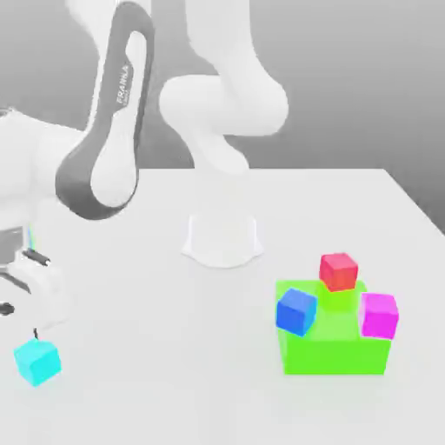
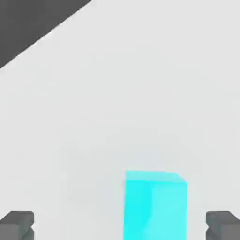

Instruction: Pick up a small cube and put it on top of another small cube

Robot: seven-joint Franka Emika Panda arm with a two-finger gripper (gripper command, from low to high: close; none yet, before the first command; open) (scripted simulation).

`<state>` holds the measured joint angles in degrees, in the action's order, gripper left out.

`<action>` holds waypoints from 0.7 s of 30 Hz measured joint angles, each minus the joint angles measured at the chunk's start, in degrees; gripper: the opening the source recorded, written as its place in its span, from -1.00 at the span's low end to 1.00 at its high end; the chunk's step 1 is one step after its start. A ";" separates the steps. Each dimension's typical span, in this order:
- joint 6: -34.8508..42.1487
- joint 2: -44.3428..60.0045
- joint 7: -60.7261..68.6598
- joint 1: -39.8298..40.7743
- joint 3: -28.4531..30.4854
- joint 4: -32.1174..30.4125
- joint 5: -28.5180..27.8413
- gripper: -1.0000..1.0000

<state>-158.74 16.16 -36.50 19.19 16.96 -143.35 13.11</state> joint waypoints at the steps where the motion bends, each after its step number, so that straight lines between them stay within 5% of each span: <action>1: -1.49 2.09 1.03 1.04 -1.17 0.38 1.36 0.00; 3: -4.58 6.21 2.80 3.52 -4.07 1.28 3.70 0.00; 4: -5.85 7.83 3.53 4.55 -5.29 1.64 4.63 -1.00; 11: -5.99 8.01 3.45 4.90 -5.61 1.67 4.55 -1.00; 16: 0.72 -1.04 -1.35 1.24 -0.84 -0.50 -1.82 -1.00; 21: 5.72 -11.29 -2.70 -6.62 -7.54 -5.34 -2.75 -1.00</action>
<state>-153.02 4.87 -39.20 12.57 9.42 -148.69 10.36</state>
